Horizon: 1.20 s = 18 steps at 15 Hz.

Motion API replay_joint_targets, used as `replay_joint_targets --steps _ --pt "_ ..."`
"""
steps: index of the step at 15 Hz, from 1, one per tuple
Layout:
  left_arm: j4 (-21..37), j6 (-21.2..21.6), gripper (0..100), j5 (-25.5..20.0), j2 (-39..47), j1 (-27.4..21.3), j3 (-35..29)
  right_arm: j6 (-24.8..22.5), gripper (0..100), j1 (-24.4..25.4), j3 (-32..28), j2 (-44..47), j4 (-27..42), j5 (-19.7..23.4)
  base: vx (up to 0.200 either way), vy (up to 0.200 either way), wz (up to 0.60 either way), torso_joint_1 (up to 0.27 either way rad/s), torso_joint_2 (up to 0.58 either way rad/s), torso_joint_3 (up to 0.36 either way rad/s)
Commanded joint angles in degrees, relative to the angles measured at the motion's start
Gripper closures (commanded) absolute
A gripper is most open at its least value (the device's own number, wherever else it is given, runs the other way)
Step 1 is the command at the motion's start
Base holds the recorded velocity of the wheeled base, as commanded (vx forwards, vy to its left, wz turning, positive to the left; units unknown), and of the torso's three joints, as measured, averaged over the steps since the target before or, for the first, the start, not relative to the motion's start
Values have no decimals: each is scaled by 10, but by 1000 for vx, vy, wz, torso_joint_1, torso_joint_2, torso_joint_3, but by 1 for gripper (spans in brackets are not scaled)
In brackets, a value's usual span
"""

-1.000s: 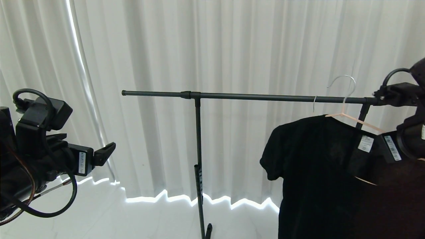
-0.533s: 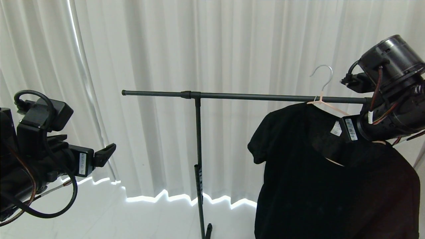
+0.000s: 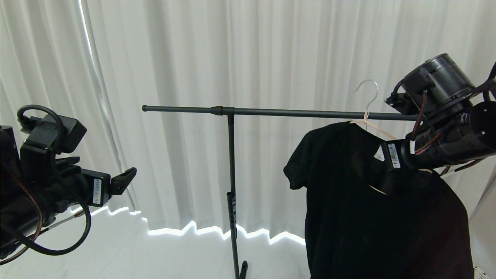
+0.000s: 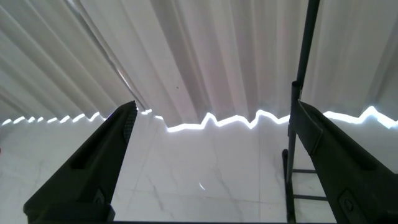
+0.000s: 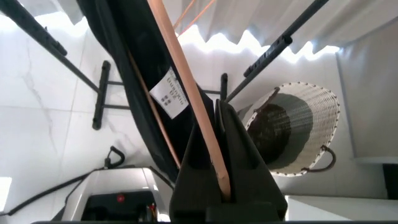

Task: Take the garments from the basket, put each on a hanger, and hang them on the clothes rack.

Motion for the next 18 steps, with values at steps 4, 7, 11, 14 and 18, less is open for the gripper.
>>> replay_joint_targets --steps 4,7,11,14,18 --pt "-10 0 0 -1 -4 -1 0 -7 100 1 0 -18 0 0 100 0 0 1 0 2" --pt "-14 0 0 -1 -3 -3 0 -7 100 3 1 -22 0 0 200 0 0 -4 -2 5" --pt "-14 0 0 -2 -3 -5 0 -4 100 21 1 -22 0 0 200 0 0 6 6 2" --pt "-14 0 0 -1 -3 -5 0 -3 100 26 2 -22 1 1 200 0 0 5 -1 2" --pt "-14 0 0 -1 -3 -6 2 -2 100 44 1 -21 1 1 150 0 0 2 2 2"
